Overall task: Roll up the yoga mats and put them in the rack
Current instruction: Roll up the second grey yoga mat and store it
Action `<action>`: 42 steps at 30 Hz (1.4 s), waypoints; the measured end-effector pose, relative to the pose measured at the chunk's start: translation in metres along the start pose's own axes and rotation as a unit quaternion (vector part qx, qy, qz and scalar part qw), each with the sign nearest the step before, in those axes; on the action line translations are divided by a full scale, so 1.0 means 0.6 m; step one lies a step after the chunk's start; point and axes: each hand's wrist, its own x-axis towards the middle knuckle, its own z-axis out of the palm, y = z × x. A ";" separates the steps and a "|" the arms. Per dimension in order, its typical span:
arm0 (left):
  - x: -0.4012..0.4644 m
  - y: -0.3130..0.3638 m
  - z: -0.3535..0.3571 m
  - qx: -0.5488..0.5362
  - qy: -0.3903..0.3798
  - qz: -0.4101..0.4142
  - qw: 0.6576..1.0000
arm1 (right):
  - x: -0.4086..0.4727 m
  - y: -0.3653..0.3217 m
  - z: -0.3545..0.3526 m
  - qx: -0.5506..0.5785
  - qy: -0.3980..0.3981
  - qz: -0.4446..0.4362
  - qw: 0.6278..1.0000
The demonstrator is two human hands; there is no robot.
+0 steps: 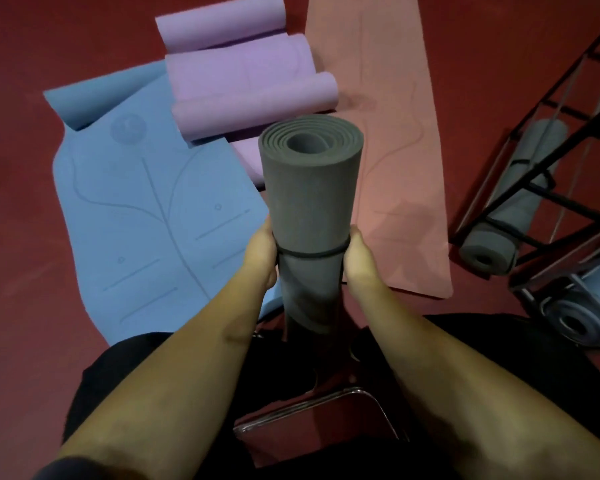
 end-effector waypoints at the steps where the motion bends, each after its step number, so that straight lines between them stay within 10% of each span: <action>1: 0.008 -0.009 -0.004 0.007 -0.004 -0.007 1.000 | 0.005 0.002 -0.005 0.005 -0.007 0.009 1.000; 9: 0.065 0.064 0.033 -0.030 -0.065 0.111 0.991 | 0.065 -0.089 -0.001 0.103 -0.037 -0.097 0.989; 24: 0.182 -0.018 0.031 0.170 0.010 0.046 0.984 | 0.170 0.005 -0.033 -0.002 0.052 0.029 0.998; 42: 0.233 -0.110 0.049 0.010 -0.038 -0.011 0.999 | 0.232 0.119 -0.059 -0.153 -0.023 -0.004 0.988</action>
